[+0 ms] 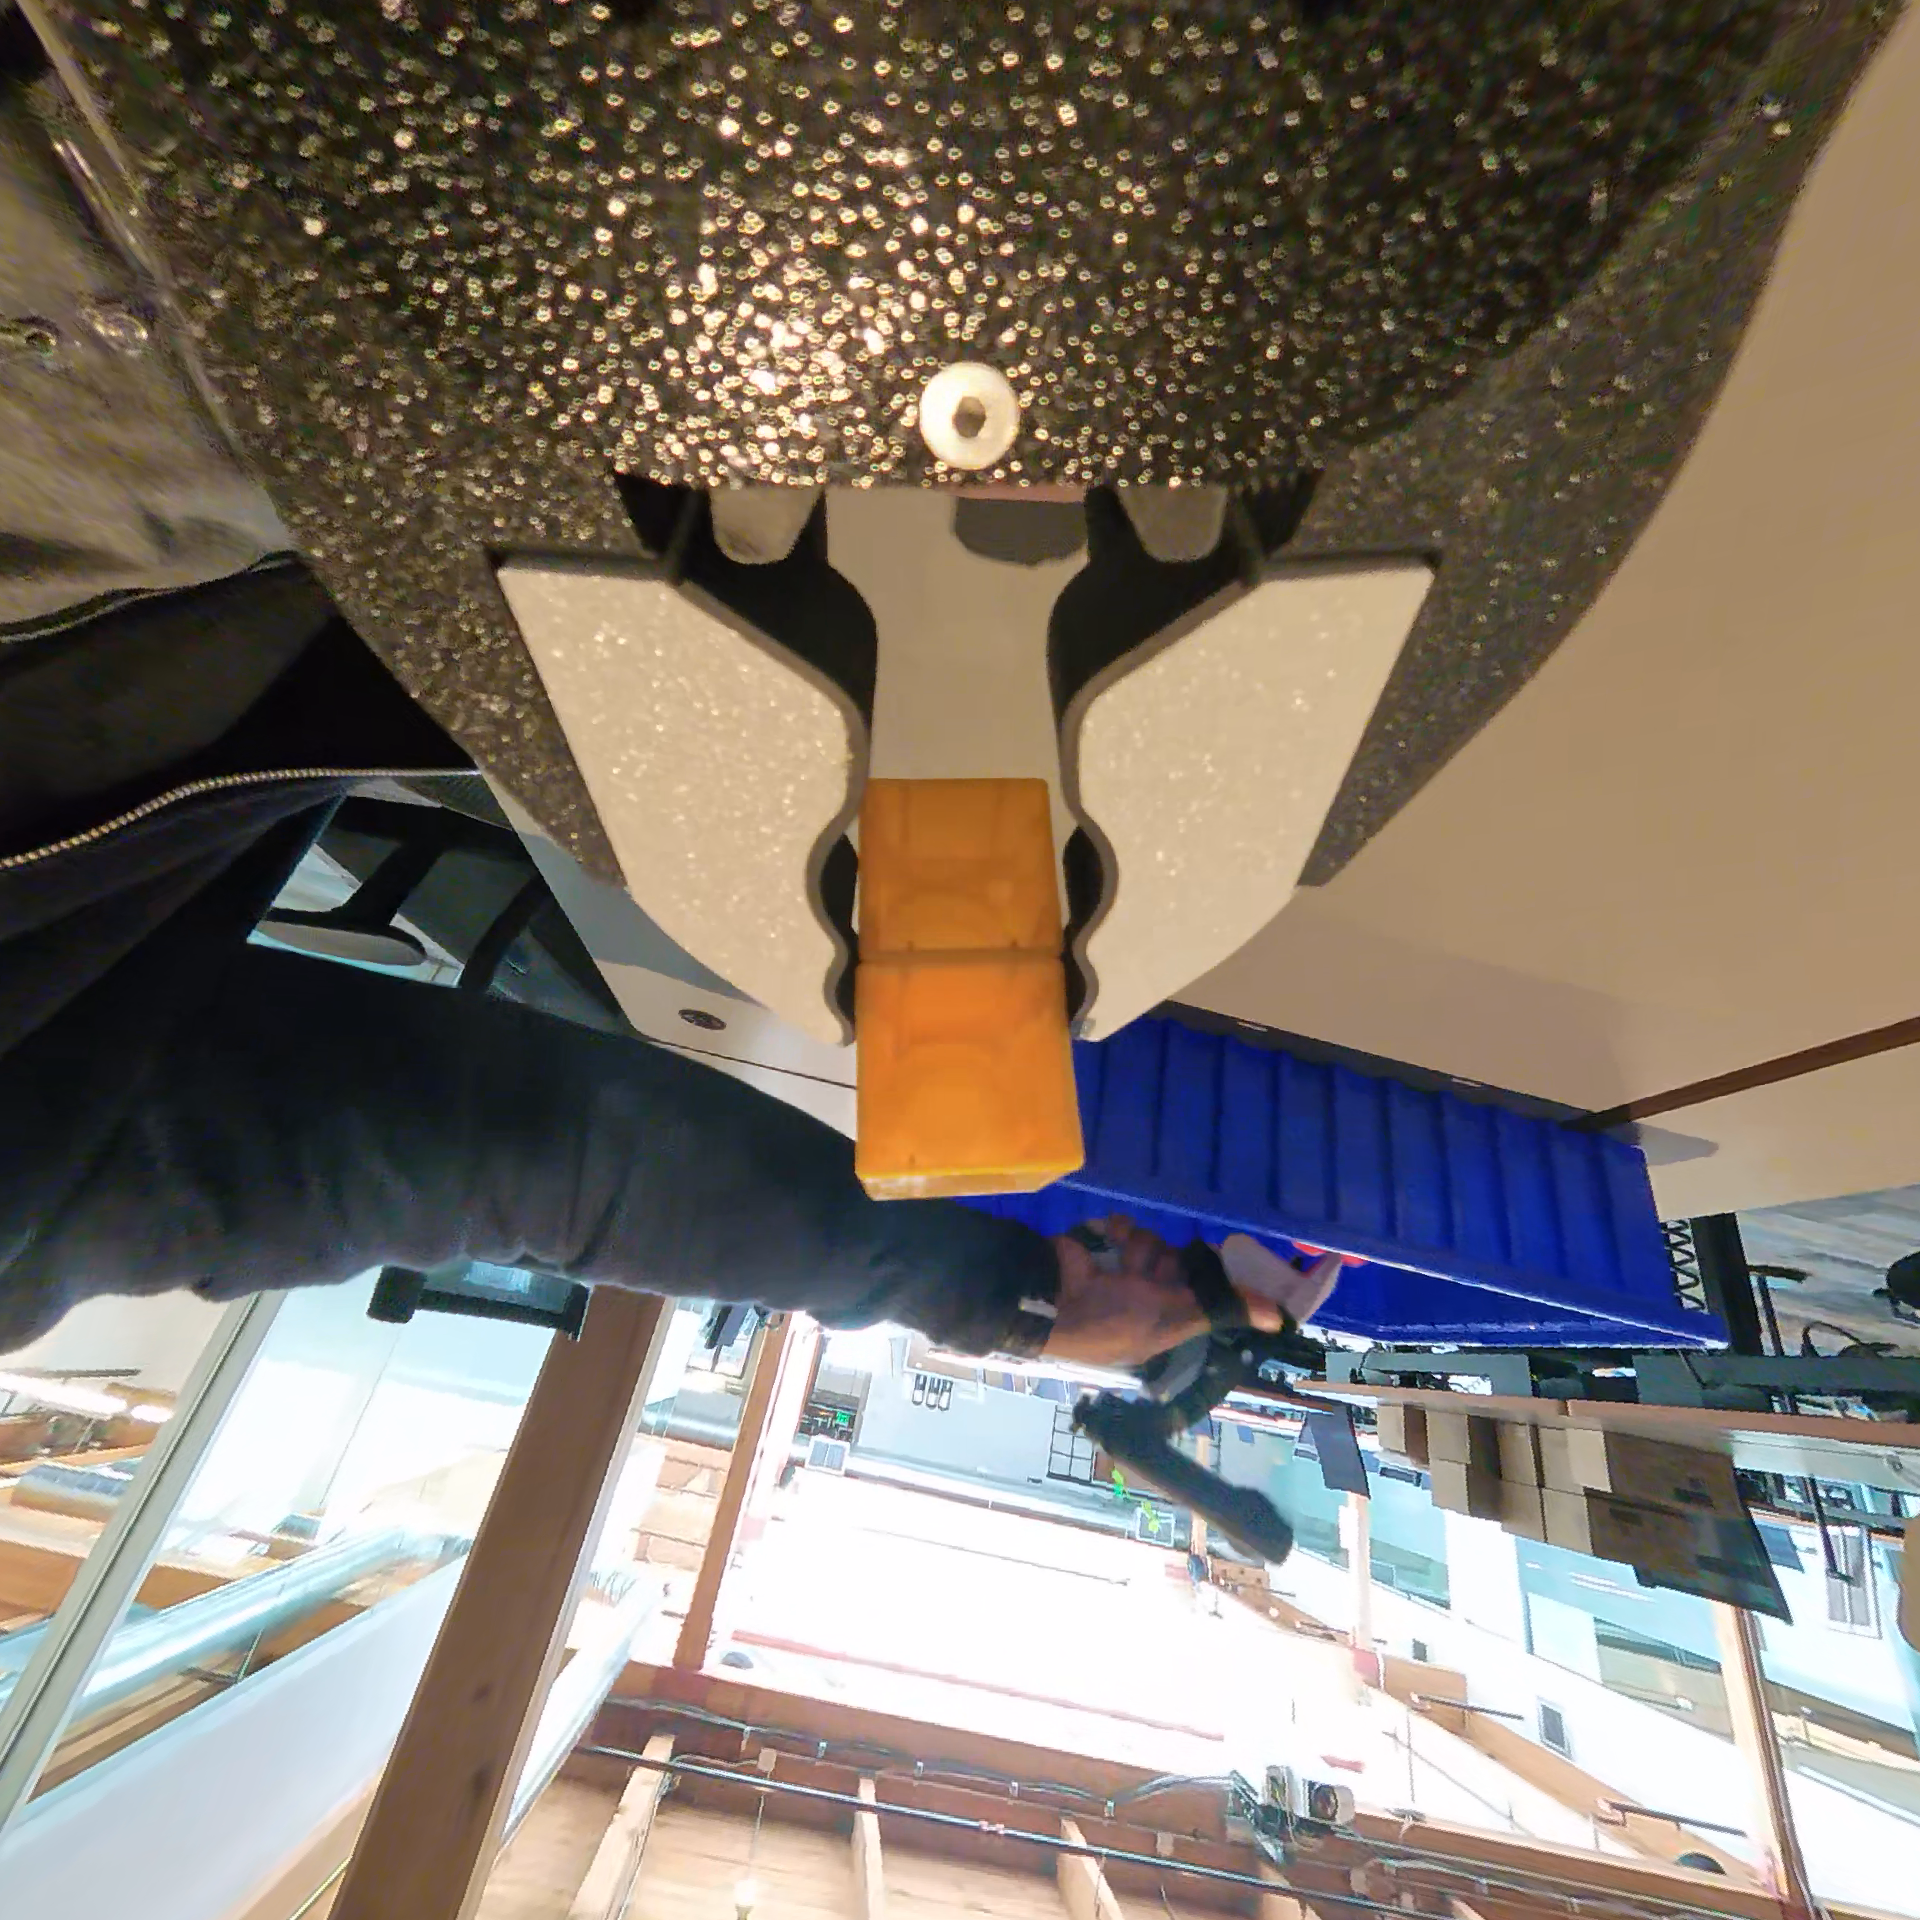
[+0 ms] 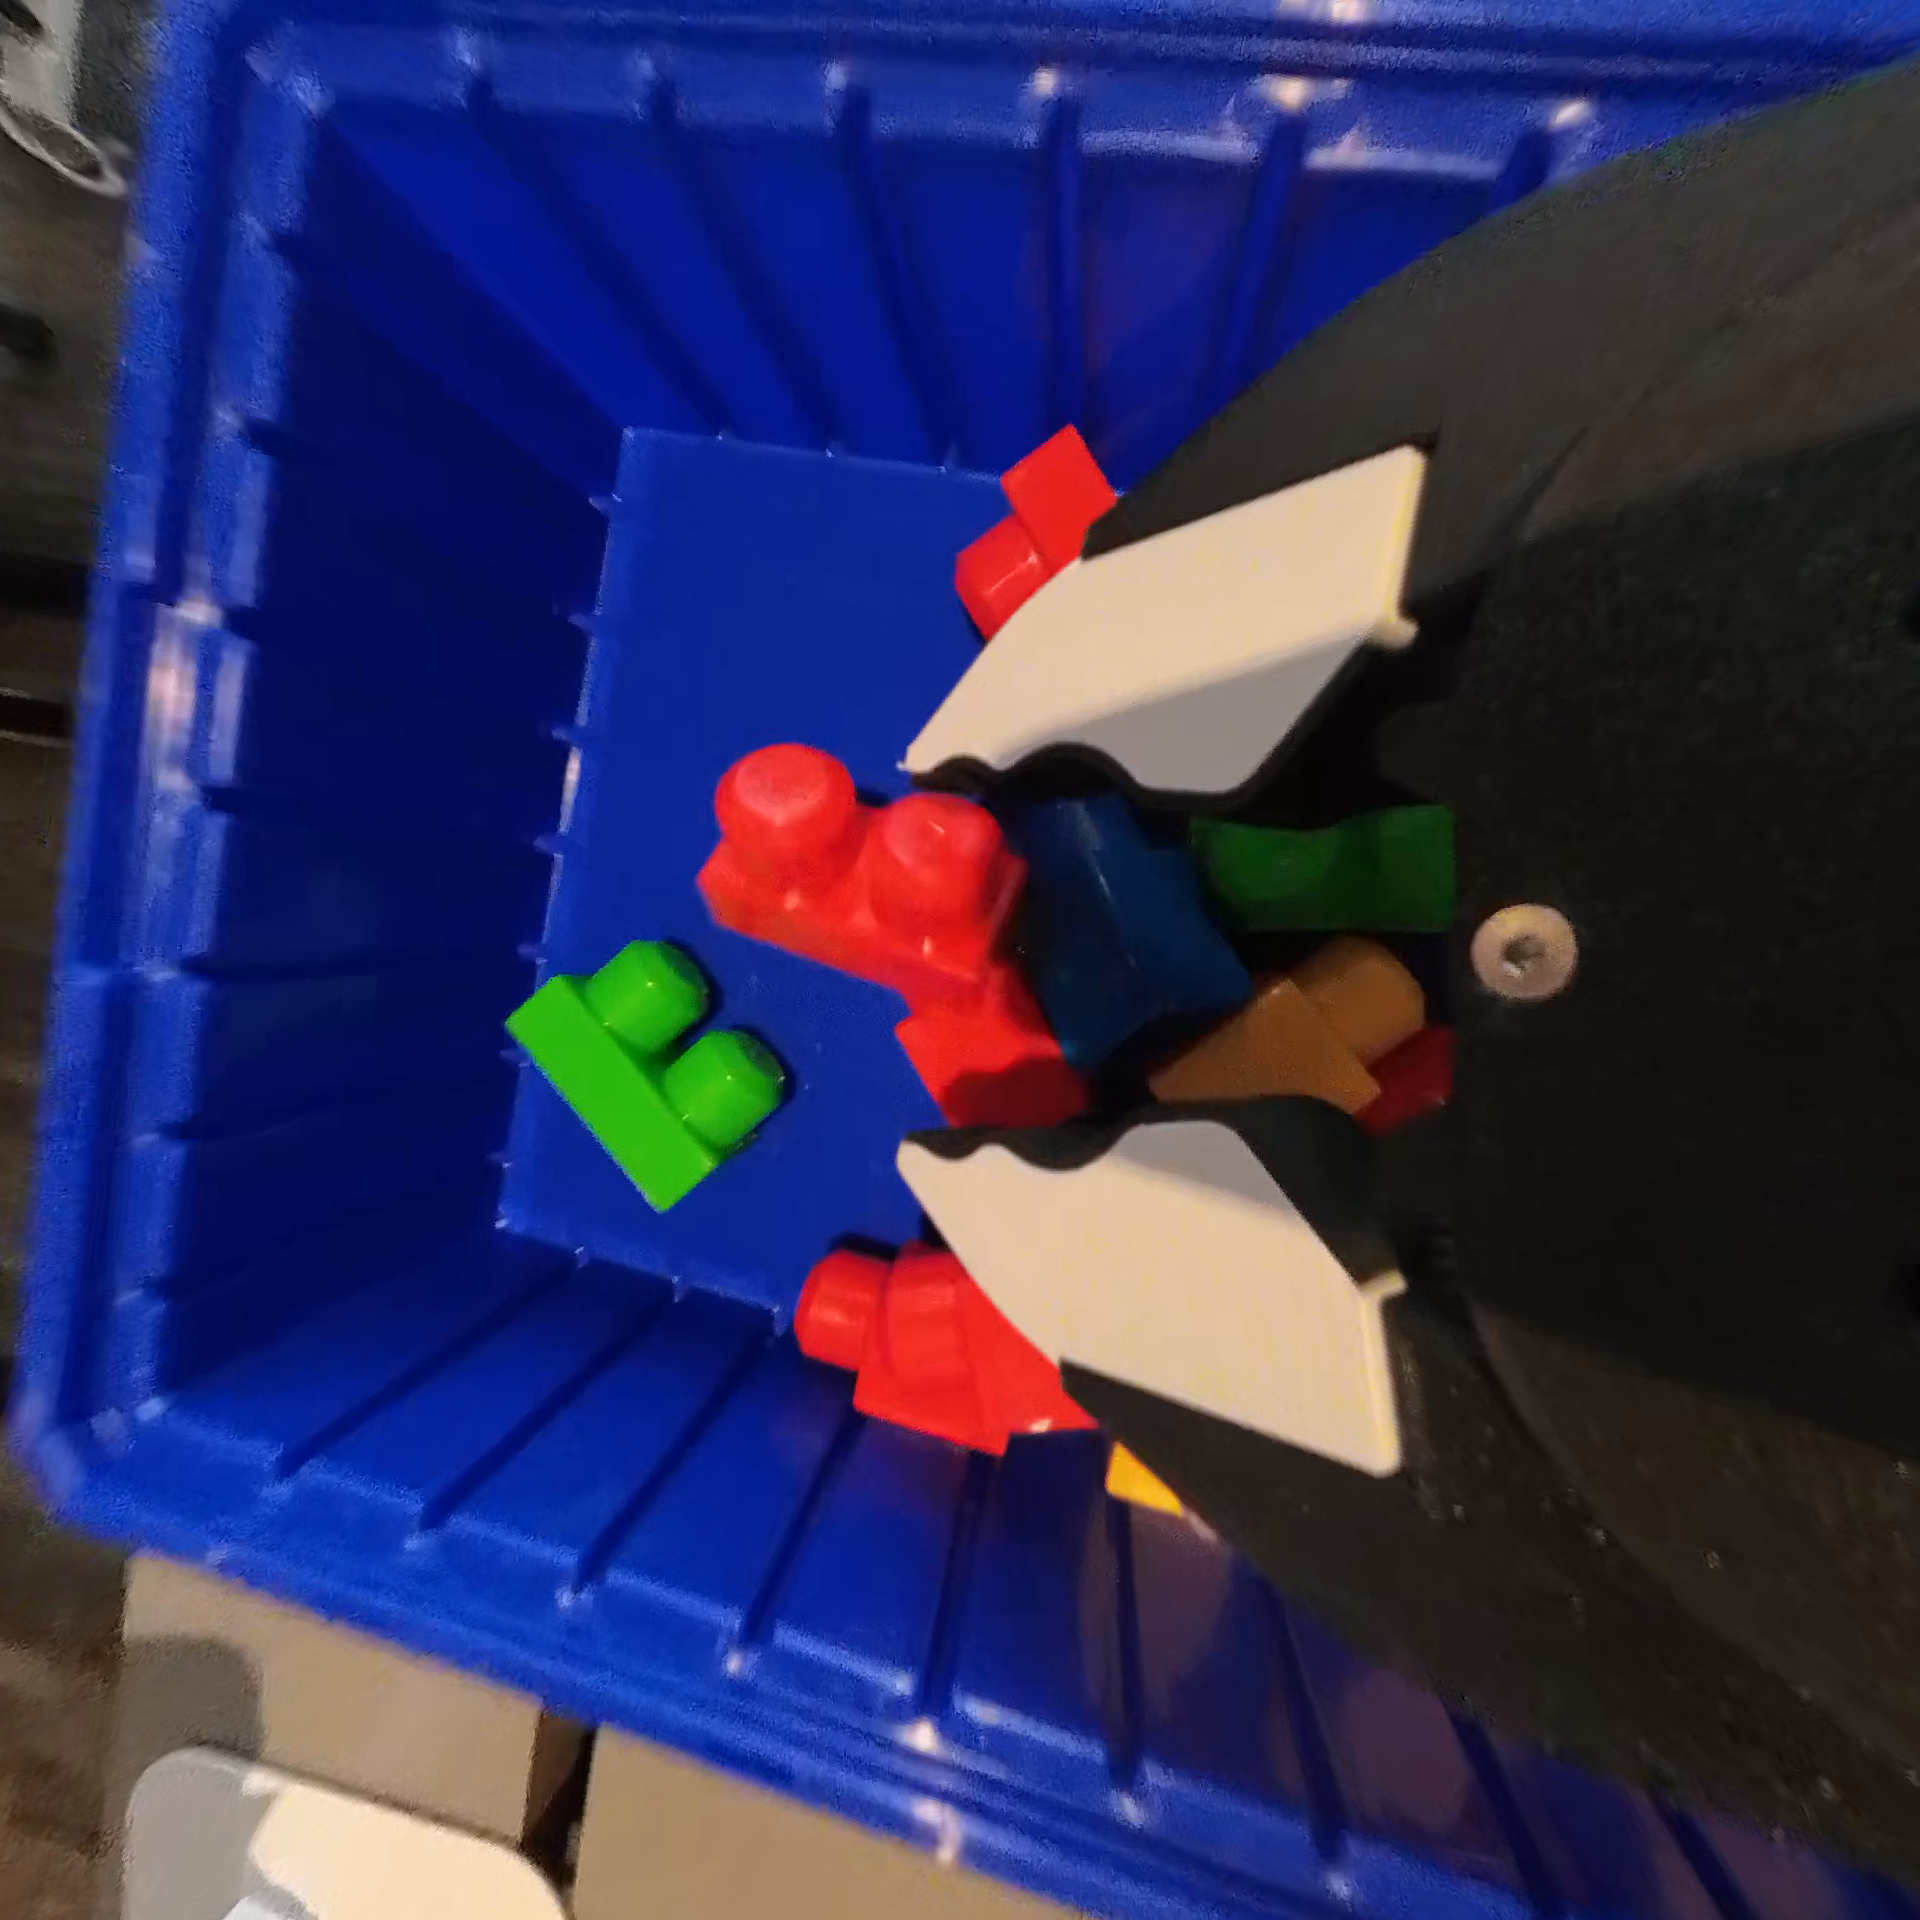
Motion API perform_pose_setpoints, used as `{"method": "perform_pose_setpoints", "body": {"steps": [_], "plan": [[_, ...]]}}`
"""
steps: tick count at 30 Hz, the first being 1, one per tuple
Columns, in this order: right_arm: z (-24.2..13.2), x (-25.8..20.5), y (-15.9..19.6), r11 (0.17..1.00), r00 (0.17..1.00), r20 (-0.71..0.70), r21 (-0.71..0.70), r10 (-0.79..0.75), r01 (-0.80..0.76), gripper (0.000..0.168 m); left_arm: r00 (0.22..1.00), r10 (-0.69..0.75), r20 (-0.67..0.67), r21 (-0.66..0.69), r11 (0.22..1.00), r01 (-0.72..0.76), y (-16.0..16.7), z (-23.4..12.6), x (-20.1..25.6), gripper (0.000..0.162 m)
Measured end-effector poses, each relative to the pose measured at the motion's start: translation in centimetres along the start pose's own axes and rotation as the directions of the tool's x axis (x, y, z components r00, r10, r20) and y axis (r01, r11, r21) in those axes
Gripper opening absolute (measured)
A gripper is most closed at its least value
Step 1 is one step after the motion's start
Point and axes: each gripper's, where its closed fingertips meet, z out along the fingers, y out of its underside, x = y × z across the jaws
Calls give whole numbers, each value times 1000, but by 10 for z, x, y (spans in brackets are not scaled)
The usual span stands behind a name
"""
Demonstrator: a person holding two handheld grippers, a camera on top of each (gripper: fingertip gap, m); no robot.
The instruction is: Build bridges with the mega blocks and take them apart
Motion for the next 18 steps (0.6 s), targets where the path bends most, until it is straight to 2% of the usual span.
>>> {"method": "perform_pose_setpoints", "body": {"steps": [4,6,8,10,12,15,18], "plan": [[-55,-34,-36,974,997,32,220,-65,56,71,1000,-4,25,13,1000,4,-2,1,-2,36],[-97,-80,-50,918,983,77,376,-165,125,67,999,-7,48,41,999,5,-6,0,-5,36],[-139,-150,-45,832,930,134,504,-341,232,60,998,-13,68,72,997,8,-10,-1,-8,36],[-172,-229,-21,730,830,188,600,-525,326,51,998,-27,62,99,995,21,-13,-2,-8,36],[-187,-305,22,675,688,298,636,-661,373,50,998,-44,51,131,991,37,-16,-3,-7,36],[-186,-384,87,690,514,479,614,-712,383,58,997,-64,32,177,983,58,-21,-6,-5,36],[-175,-417,121,736,442,591,580,-675,349,63,998,-57,16,190,980,52,-24,-9,-1,36]]}}
